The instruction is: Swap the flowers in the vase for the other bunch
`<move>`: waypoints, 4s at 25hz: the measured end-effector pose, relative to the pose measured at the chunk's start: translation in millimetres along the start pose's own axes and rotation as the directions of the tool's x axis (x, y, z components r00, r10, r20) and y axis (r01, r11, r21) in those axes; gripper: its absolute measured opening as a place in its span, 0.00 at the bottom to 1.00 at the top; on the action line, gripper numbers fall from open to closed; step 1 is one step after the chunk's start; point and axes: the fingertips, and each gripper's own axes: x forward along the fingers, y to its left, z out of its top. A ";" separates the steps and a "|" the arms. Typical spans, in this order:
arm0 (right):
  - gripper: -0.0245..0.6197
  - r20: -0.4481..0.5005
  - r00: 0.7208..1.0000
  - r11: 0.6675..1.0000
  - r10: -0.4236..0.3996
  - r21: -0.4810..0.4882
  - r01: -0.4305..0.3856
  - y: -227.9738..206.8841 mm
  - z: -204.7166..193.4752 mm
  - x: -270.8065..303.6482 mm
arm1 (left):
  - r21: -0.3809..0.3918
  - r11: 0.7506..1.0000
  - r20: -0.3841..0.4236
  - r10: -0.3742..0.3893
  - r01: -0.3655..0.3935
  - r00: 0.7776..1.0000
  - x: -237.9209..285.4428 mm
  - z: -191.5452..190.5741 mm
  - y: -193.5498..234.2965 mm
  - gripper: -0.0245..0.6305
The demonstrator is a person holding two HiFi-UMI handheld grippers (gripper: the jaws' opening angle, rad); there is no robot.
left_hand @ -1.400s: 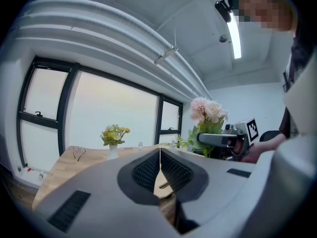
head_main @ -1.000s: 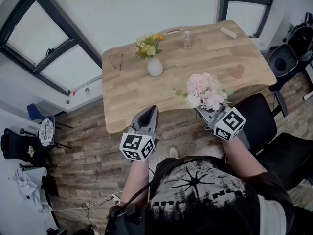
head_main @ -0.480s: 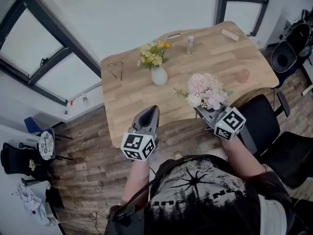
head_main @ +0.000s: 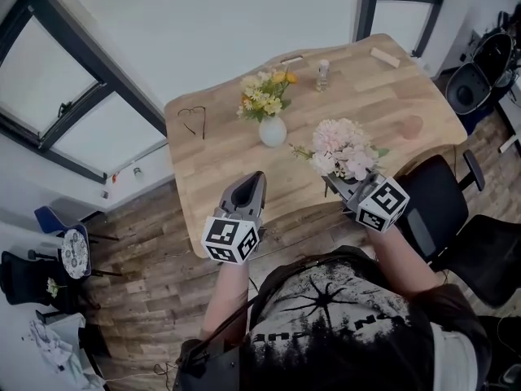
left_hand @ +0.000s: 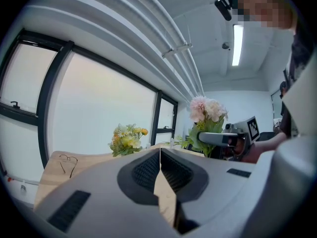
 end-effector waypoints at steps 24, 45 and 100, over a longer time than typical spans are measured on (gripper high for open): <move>0.09 -0.036 0.993 0.993 0.115 -0.035 -0.117 -66.2 9.1 51.8 | -0.015 0.994 0.030 0.110 -0.109 0.994 56.6 20.6 41.7 0.06; 0.09 -0.068 0.974 0.976 0.216 0.054 -0.212 -152.1 -11.1 62.5 | 0.003 0.952 -0.021 0.307 -0.307 0.951 109.9 18.0 83.2 0.16; 0.09 -0.183 0.981 0.996 0.062 0.074 -0.049 -175.9 -41.5 90.2 | -0.010 0.987 -0.051 0.162 -0.163 0.985 165.4 -10.2 154.0 0.11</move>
